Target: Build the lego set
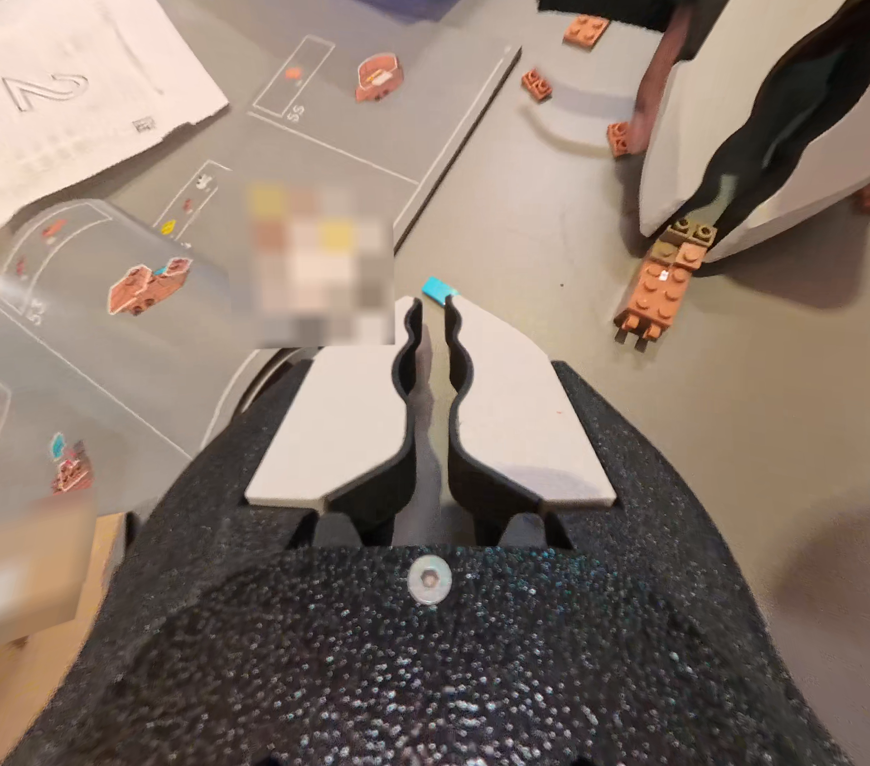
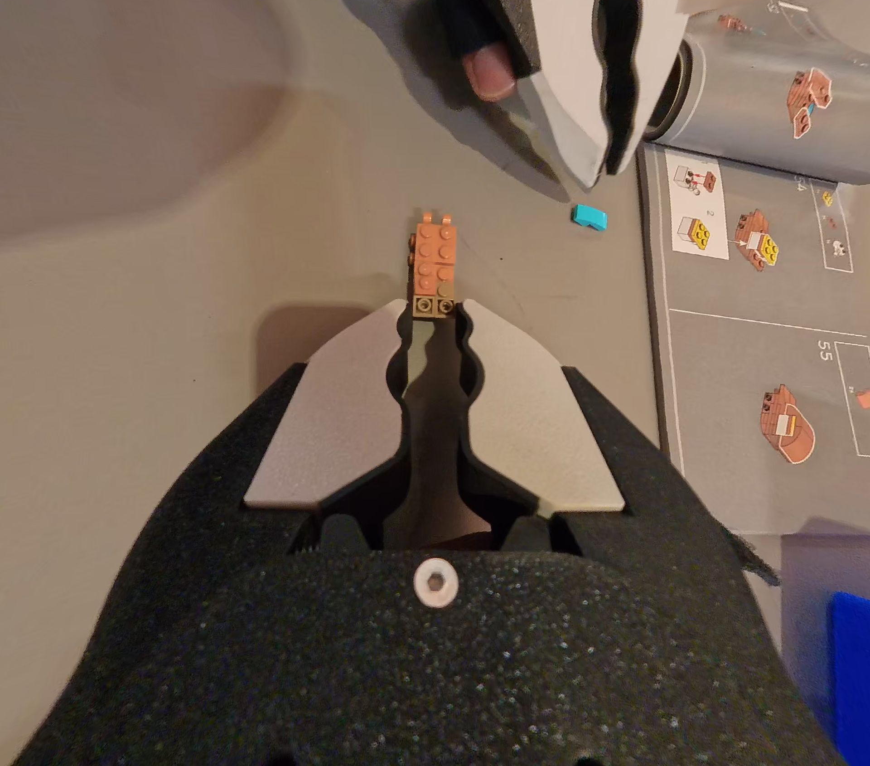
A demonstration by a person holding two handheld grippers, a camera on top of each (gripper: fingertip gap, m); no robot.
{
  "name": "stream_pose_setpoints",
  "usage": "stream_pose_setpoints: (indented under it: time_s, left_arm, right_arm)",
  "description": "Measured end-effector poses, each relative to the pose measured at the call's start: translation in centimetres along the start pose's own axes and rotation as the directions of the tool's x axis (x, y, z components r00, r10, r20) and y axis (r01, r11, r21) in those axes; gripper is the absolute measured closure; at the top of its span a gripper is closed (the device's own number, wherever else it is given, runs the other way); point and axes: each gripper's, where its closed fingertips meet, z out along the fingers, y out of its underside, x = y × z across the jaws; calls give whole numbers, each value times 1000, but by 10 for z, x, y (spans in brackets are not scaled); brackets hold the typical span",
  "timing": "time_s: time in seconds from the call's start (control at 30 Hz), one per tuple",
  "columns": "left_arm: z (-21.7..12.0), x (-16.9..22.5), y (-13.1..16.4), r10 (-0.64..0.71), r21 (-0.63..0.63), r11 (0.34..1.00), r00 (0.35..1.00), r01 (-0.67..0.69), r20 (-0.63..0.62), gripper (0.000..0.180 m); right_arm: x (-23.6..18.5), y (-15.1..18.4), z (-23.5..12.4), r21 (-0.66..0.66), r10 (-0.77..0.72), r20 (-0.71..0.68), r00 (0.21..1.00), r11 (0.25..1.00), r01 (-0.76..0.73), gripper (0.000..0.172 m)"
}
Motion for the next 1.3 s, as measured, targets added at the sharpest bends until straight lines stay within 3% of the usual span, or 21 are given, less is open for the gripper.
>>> stream_pose_setpoints:
  time_s: [0.43, 0.7, 0.9, 1.13, 1.3]
  left_arm:
    - [16, 5, 3, -94, -88, 992, 995, 92, -14, 159]
    - [19, 11, -1, -64, -84, 995, 998, 61, -26, 172]
    - [16, 31, -7, 29, -26, 999, 986, -34, -166, 173]
    - [-6, 61, -37, 69, 144, 989, 927, -17, -367, 173]
    - [-5, 78, -34, 116, 135, 989, 900, -65, -420, 173]
  right_arm:
    - [0, 0, 0, 2, 0, 2, 1000, 1000, 0, 155]
    - [-1, 0, -1, 2, 0, 4, 1000, 1000, 0, 155]
    - [0, 0, -1, 3, 0, 3, 1000, 1000, 0, 155]
    - [0, 0, -1, 4, -2, 1, 1000, 1000, 2, 155]
    - [0, 0, -1, 4, -3, 1, 1000, 1000, 3, 155]
